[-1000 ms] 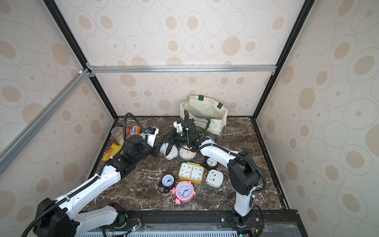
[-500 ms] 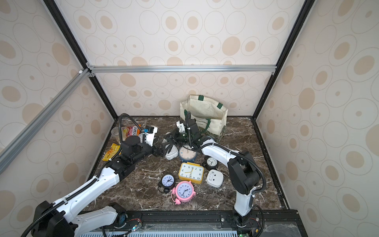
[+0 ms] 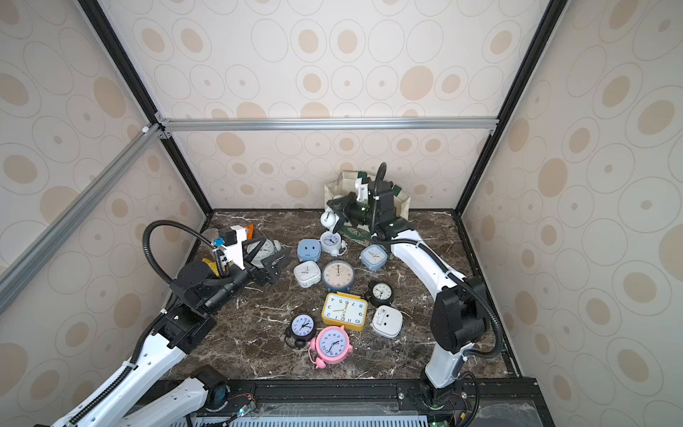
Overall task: Put the alarm clock into the canvas bag
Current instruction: Pick up the alarm from the center of the board, then place the alarm at the canvas bag.
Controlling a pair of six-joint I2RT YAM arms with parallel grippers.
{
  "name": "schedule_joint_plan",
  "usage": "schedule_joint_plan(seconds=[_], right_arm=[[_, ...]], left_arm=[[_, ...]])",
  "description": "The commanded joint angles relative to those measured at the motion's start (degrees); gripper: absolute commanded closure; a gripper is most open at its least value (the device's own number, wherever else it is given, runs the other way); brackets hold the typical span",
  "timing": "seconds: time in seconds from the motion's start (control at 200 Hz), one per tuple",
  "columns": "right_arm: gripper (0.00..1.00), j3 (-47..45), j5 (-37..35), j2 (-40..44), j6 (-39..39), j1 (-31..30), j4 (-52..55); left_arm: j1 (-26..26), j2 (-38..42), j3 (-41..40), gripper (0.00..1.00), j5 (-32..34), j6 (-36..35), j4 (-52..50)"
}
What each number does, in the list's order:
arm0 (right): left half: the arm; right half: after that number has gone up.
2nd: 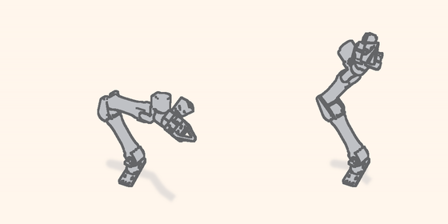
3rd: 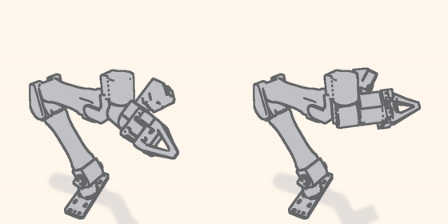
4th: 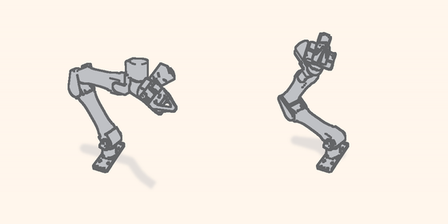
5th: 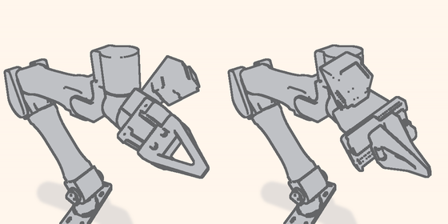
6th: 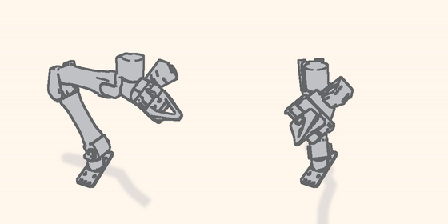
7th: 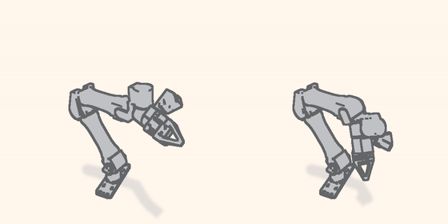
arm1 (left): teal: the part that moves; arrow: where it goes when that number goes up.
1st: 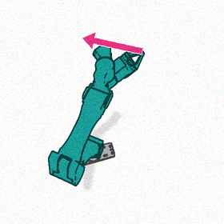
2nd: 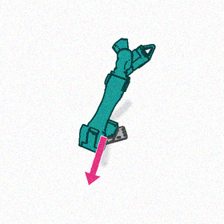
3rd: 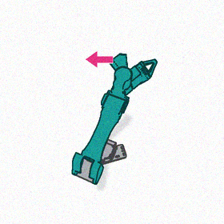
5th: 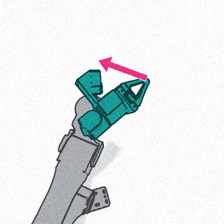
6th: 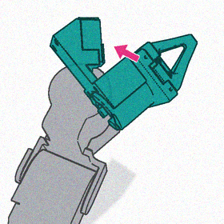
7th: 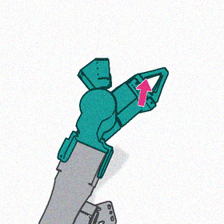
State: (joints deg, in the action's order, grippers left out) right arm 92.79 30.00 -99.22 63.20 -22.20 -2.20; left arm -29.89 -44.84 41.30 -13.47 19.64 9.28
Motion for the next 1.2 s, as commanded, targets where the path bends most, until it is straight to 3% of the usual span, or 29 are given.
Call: schedule_joint_plan(seconds=[0.0,0.145,0.27,0.525,0.84,1.195], right_arm=[[1.0,9.11,-2.43,0.19,-2.64,2.8,-0.38],[1.0,17.06,-9.29,-4.61,-5.58,5.91,4.54],[1.0,22.61,-9.62,-9.94,-3.38,9.23,6.54],[1.0,23.02,-9.85,-15.92,-0.89,9.76,5.72],[1.0,14.79,-14.8,-18.82,-0.47,7.92,-0.53],[0.99,22.24,-14.82,-28.83,0.44,8.06,-0.36]], left_arm=[[0.02,1.52,-3.51,0.02,-2.42,-0.04,-1.87],[0.0,4.01,-6.39,0.02,-4.76,1.62,0.14],[0.02,5.47,-6.41,0.02,-3.83,1.12,-1.8],[-0.04,7.4,-8.04,0.02,-2.02,0.45,-2.82],[0.01,6.26,-9.69,0.02,-1.65,0.93,-0.4],[0.01,6.87,-11.72,0.02,0.85,2.07,0.4]])
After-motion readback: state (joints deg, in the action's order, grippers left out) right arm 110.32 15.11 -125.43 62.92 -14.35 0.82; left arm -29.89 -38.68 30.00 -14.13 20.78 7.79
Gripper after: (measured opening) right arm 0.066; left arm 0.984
